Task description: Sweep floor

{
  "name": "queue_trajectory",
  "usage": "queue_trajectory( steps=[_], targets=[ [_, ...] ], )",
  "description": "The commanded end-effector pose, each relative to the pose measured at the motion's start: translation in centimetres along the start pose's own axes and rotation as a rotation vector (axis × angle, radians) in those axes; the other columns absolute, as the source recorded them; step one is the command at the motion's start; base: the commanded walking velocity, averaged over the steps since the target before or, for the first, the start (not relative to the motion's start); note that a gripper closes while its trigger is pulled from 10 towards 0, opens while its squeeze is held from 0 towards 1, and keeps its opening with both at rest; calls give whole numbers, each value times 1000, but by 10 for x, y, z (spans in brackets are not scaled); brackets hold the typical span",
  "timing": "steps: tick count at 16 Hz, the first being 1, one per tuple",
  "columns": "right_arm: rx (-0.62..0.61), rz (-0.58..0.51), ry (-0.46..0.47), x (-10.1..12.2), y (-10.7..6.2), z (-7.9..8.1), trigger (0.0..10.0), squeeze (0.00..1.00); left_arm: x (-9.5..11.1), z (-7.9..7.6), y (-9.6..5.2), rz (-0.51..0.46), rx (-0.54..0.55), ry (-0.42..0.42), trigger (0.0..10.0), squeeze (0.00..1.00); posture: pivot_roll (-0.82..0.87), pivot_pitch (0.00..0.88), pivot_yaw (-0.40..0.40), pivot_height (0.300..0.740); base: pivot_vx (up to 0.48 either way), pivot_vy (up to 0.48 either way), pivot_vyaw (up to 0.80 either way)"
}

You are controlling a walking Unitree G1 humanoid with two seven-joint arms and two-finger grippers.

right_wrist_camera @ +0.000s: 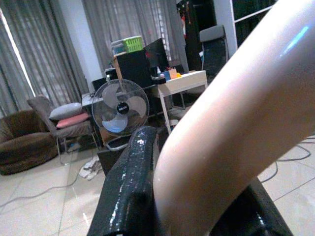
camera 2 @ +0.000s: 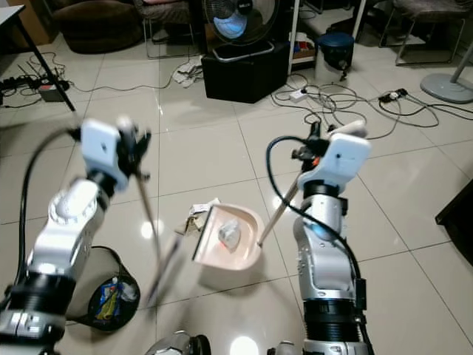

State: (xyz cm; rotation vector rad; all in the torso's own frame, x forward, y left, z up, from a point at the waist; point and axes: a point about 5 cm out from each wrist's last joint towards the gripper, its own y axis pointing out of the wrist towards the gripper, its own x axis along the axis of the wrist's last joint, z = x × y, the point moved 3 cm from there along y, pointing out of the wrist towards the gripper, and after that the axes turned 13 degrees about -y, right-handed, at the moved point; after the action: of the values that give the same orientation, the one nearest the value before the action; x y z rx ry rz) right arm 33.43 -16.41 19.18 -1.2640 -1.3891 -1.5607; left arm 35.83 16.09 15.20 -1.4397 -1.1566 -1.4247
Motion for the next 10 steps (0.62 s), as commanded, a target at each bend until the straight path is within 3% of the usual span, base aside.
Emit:
queue_trajectory(
  steps=[1,4,7,8,10],
  targets=[
    [25,-91,54,33,9,4,10000,0,-2,2,-7,10,10,15,10000,0,-85,0,118,740,0,0,0],
    [61,-107,92,55,15,4,10000,0,-32,2,-33,135,35,19,10000,0,-93,0,118,740,0,0,0],
    [91,-103,111,65,19,6,10000,0,-46,0,-52,203,36,33,10000,0,-93,0,113,740,0,0,0],
    [91,-103,111,65,19,6,10000,0,-46,0,-52,203,36,33,10000,0,-93,0,113,740,0,0,0],
    [140,-94,142,75,23,12,10000,0,-59,2,-70,271,52,32,10000,0,-87,0,98,740,0,0,800]
  ],
)
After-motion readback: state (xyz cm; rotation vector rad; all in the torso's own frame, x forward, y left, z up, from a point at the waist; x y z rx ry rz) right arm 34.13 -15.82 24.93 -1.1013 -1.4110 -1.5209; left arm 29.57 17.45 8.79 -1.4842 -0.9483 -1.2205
